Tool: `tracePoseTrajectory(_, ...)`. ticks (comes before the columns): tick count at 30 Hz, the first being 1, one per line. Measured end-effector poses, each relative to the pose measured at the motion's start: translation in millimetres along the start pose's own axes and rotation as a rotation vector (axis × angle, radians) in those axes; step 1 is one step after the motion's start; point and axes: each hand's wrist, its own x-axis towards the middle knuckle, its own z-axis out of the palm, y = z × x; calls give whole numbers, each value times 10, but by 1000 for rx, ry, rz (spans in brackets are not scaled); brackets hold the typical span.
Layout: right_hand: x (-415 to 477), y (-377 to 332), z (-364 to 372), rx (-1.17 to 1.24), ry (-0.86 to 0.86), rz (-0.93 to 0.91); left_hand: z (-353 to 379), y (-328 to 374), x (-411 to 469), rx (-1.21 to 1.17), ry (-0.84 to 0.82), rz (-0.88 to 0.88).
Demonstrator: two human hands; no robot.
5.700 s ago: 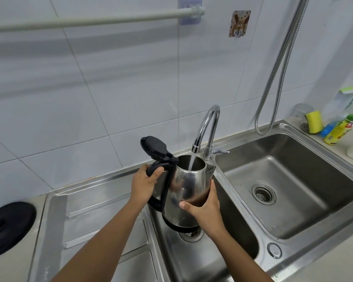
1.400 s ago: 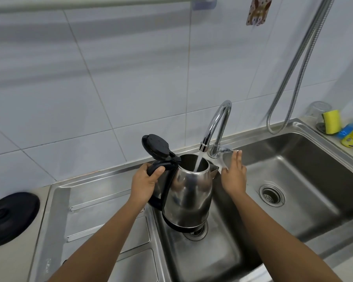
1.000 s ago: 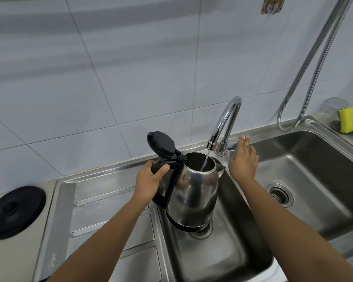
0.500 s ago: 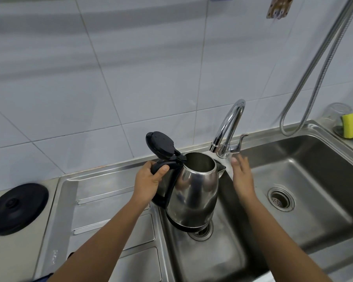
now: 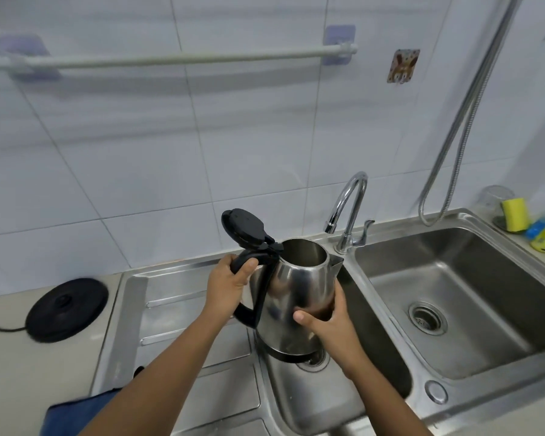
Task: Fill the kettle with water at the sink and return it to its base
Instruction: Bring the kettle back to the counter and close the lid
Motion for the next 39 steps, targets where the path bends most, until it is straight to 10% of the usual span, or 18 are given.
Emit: tracePoseTrajectory(39,-1402,-162,4600,-192,-321,-79,-4914,-1412,-1284,7,379,-92)
